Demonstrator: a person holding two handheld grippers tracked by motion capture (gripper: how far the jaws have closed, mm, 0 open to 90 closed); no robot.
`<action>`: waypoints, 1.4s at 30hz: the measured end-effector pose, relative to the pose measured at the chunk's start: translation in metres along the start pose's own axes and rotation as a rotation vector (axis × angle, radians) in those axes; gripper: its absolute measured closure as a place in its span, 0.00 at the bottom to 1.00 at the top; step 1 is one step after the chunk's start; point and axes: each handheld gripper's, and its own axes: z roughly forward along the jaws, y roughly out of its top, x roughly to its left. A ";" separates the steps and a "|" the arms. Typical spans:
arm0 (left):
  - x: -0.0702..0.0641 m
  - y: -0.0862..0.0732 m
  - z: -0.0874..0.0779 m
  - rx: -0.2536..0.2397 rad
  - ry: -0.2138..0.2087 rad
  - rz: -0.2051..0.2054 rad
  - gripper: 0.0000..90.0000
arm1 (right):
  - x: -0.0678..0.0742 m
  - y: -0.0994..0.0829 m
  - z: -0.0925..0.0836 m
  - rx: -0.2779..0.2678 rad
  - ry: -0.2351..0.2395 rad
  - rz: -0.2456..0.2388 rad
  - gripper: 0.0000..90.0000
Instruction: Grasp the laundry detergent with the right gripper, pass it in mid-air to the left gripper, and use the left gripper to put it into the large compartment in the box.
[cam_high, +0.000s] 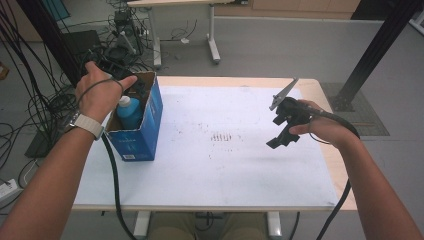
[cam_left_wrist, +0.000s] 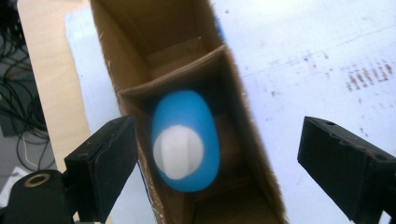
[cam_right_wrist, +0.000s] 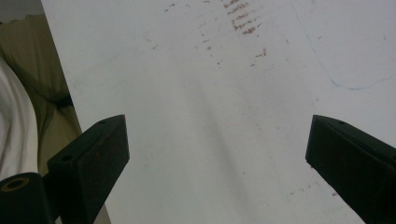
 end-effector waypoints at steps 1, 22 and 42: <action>-0.003 0.001 -0.005 -0.004 -0.003 0.017 0.14 | 0.000 0.000 -0.001 0.000 -0.002 0.002 0.07; -0.065 0.019 -0.038 -0.009 -0.142 0.366 0.12 | 0.002 -0.007 -0.013 -0.006 -0.026 0.019 0.06; -0.110 0.024 -0.023 0.002 -0.295 0.657 0.09 | 0.004 -0.015 -0.022 -0.005 -0.049 0.051 0.07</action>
